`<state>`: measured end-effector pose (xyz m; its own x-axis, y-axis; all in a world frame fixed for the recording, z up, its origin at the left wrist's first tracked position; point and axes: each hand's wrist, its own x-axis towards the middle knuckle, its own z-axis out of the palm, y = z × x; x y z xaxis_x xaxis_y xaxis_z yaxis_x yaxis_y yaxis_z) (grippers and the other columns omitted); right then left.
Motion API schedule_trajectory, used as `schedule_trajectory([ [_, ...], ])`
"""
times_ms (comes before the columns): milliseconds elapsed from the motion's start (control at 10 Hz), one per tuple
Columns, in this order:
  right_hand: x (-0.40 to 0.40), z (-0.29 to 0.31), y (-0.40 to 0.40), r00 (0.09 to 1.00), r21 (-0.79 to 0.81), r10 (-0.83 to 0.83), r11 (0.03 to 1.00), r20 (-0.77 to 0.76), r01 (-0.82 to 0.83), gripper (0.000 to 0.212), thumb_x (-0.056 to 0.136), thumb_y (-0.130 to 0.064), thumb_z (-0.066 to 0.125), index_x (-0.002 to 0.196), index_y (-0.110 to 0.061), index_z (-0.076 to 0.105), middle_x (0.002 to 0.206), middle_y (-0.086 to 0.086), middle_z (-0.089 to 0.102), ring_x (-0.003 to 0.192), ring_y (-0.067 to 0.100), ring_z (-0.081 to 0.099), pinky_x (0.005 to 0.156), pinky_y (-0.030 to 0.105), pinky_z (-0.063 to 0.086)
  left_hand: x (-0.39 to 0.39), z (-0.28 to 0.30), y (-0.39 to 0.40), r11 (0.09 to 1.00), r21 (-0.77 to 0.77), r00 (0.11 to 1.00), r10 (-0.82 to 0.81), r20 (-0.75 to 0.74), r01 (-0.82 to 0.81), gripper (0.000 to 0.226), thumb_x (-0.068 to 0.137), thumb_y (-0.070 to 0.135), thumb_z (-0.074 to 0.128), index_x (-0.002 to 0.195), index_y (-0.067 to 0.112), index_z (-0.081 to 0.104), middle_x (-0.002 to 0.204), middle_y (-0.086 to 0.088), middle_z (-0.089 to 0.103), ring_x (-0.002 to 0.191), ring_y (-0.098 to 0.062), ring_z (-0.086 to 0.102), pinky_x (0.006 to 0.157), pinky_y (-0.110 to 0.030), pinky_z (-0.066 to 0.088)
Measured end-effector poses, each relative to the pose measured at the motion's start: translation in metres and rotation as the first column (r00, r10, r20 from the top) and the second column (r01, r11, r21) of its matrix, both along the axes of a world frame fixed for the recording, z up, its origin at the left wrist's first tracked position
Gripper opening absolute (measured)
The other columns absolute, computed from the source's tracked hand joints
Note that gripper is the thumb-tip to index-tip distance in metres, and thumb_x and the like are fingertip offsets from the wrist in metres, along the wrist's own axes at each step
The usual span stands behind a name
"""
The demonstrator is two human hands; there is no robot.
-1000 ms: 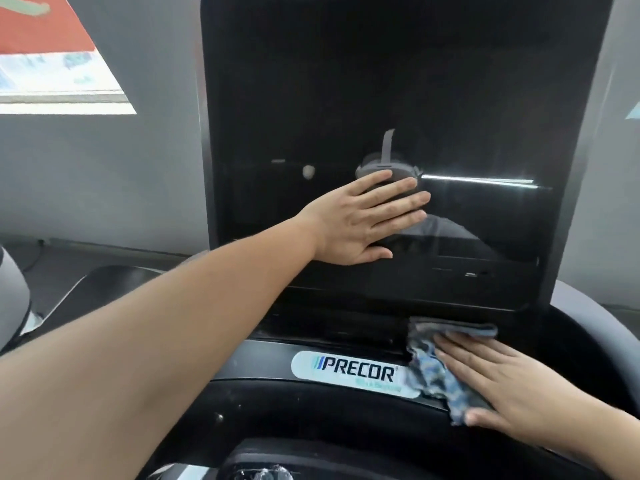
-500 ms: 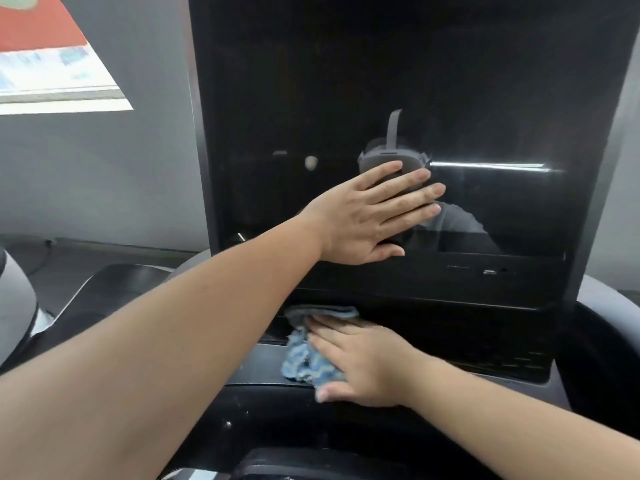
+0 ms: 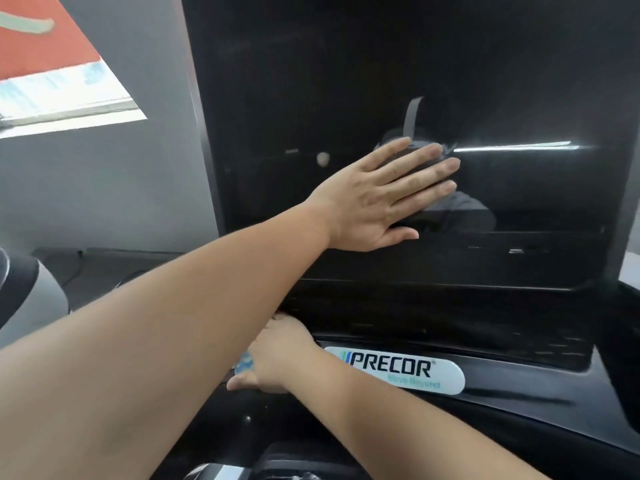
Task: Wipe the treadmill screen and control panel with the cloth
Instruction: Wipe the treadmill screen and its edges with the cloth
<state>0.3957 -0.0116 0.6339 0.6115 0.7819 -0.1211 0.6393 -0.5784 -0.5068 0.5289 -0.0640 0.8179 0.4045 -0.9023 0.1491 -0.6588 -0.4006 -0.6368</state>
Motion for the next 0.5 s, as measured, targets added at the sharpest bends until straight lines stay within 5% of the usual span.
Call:
schedule_trajectory([
  [100,-0.002,-0.001,-0.033,0.993,0.078,-0.036,0.997,0.111,0.028,0.092,0.085,-0.068,0.058,0.156,-0.017,0.028,0.164,0.005,0.02,0.151,0.027,0.014,0.12,0.053,0.012,-0.005,0.003,0.0,1.0,0.0,1.0,-0.014,0.008,0.014,0.07,0.107,0.055,0.027,0.161,0.013,0.017,0.168,-0.011,0.016,0.155,-0.032,0.012,0.127,-0.05,0.008],
  [300,-0.017,0.02,-0.086,0.958,-0.039,-0.075,0.995,0.277,0.089,0.091,0.088,-0.073,0.039,0.159,-0.018,0.023,0.167,0.002,0.015,0.154,0.02,0.002,0.124,0.042,-0.003,-0.026,0.022,0.069,0.996,-0.024,0.996,-0.09,0.029,0.091,0.071,0.105,0.053,0.038,0.159,0.01,0.024,0.166,-0.013,0.024,0.154,-0.034,0.018,0.126,-0.05,0.013],
  [400,-0.02,0.036,-0.073,0.925,-0.163,0.016,0.985,0.379,0.049,0.091,0.09,-0.078,0.03,0.149,-0.011,0.045,0.159,0.008,0.037,0.15,0.025,0.028,0.12,0.042,0.01,-0.031,0.02,0.125,0.998,0.026,0.997,-0.064,0.035,0.063,0.071,0.105,0.055,0.034,0.16,0.012,0.021,0.167,-0.012,0.021,0.155,-0.034,0.014,0.126,-0.05,0.01],
  [500,-0.011,0.034,-0.049,0.889,-0.208,0.119,0.978,0.443,-0.027,0.09,0.092,-0.077,0.025,0.142,-0.009,0.054,0.153,0.009,0.045,0.146,0.025,0.036,0.115,0.042,0.015,-0.031,0.013,0.163,0.998,0.049,0.999,-0.034,0.031,0.032,0.074,0.105,0.059,0.03,0.161,0.013,0.017,0.168,-0.01,0.018,0.155,-0.033,0.011,0.127,-0.05,0.006],
])
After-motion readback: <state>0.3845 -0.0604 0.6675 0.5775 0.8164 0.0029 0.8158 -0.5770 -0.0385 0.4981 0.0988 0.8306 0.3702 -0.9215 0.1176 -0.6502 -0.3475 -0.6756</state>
